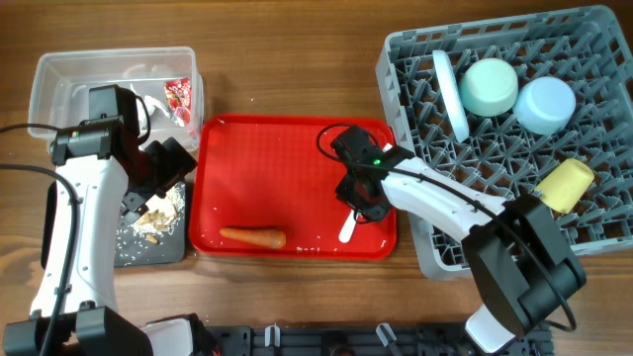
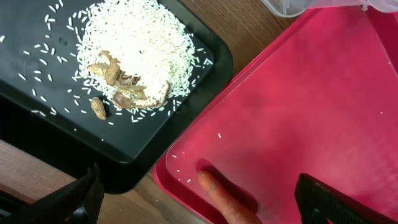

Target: Sort waste into correct bins and load items into the dishwasher rack

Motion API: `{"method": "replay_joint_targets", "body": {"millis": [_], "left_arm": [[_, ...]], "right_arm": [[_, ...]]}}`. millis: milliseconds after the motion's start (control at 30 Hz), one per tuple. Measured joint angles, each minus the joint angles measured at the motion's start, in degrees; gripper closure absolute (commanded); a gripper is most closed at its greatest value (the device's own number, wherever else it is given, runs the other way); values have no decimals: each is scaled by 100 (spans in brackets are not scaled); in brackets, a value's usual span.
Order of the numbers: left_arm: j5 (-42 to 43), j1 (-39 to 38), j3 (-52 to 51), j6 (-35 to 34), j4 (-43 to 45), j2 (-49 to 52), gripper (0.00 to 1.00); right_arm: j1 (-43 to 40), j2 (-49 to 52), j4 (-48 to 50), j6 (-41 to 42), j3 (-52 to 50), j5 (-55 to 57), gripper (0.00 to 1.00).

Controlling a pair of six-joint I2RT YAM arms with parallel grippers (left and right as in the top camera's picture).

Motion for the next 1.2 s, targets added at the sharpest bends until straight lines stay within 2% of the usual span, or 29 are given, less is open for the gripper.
{"method": "replay_joint_targets", "body": {"millis": [200,500,700,767,833,1000,1200], "left_arm": [[0,0,0,0,-2,0,0],[0,0,0,0,-26,0,0],[0,0,0,0,-26,0,0],[0,0,0,0,-26,0,0],[0,0,0,0,-26,0,0],[0,0,0,0,-26,0,0],[0,0,0,0,-28,0,0]], "right_arm": [[7,4,341,-282,-2,673,56],[4,98,603,-1088,-4,1665,56],[-7,210,925,-1506,-4,1731,57],[-7,212,931,-1545,-4,1714,62],[-15,212,920,-1589,-4,1665,62],[-33,210,841,-1628,48,1388,52],[-33,210,791,-1633,76,1263,50]]}}
